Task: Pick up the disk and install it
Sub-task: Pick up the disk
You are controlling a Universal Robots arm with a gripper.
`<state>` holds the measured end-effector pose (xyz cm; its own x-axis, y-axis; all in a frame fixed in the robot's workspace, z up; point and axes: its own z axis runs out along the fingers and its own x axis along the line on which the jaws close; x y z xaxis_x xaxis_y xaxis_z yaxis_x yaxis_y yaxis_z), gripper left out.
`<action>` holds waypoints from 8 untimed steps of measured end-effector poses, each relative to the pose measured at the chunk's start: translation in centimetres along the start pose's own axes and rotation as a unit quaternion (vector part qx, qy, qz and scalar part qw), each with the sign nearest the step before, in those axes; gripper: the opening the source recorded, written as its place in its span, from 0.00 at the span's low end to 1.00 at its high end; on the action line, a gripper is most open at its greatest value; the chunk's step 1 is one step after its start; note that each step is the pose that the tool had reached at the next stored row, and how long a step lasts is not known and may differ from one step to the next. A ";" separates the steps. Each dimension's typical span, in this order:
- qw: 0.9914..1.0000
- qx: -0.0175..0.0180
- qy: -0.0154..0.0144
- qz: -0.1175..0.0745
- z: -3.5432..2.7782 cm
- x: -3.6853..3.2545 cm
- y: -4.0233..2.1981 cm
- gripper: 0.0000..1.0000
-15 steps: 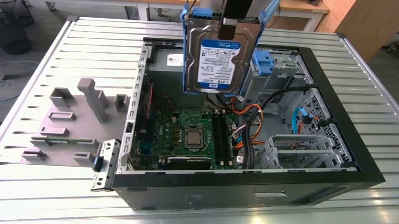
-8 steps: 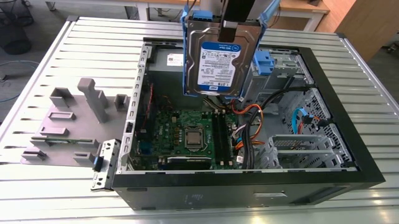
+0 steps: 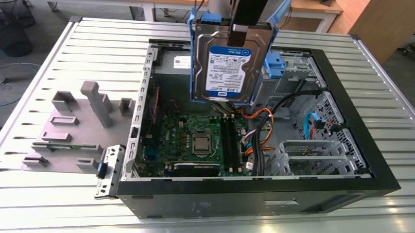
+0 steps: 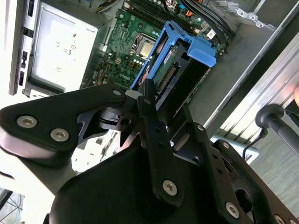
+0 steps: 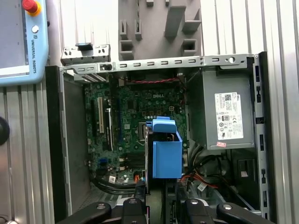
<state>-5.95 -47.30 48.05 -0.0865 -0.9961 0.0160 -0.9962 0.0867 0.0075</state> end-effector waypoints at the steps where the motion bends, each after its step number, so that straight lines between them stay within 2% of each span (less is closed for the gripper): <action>1: 1.000 0.000 0.000 0.000 0.00 0.07 -0.01 0.35; 8: 1.000 0.000 0.000 0.000 0.05 0.65 -0.06 0.35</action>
<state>-5.95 -47.96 48.02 -0.0866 -0.9961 0.0160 -0.9962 0.0867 0.0075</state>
